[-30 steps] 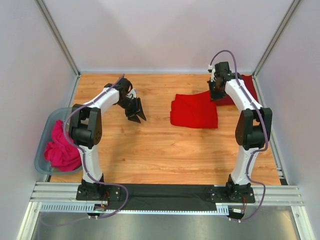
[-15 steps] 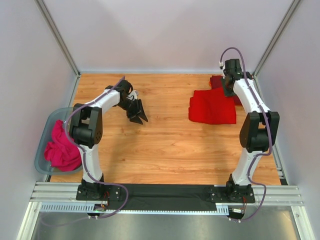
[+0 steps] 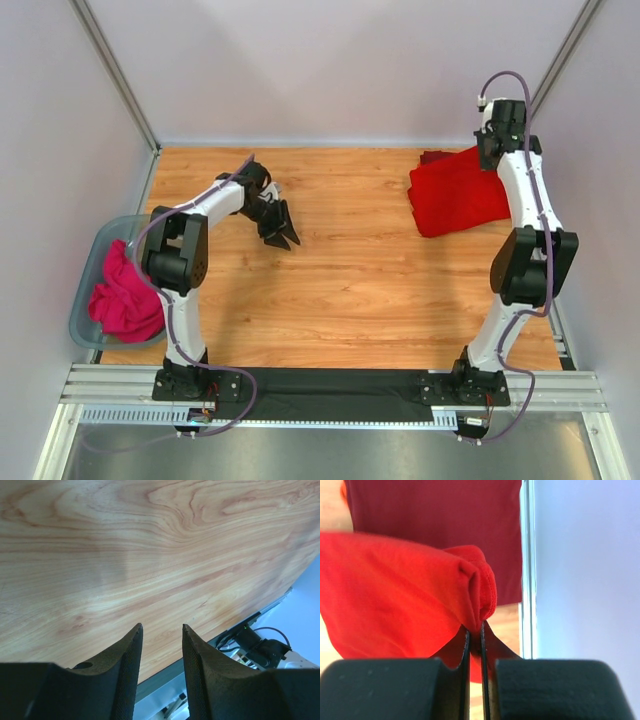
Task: Fold and stack the t-shirts
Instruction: Neatly place the folded tshirt to the corner
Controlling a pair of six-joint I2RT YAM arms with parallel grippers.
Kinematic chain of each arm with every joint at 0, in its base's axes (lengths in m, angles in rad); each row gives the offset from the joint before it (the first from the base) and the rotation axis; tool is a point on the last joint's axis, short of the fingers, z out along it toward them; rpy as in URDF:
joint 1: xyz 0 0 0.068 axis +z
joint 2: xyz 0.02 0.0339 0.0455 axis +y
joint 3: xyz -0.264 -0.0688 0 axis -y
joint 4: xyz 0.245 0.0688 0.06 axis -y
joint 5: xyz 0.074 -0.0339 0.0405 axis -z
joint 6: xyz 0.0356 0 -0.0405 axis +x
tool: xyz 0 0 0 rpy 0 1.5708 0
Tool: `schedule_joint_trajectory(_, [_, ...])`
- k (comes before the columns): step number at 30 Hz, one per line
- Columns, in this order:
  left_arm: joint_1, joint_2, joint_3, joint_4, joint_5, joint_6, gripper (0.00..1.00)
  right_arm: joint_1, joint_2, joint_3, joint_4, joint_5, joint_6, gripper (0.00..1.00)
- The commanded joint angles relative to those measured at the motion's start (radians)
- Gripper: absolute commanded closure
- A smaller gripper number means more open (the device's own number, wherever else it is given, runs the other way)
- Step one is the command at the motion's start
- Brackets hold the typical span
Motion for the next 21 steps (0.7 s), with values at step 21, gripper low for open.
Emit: schedule_joint_trajectory(21, [-0.089, 0.118, 0.237, -0.203, -0.161, -0.100, 0.56, -0.262, 0.644, 0.663, 0.179, -0.292, 0.457, 1.00])
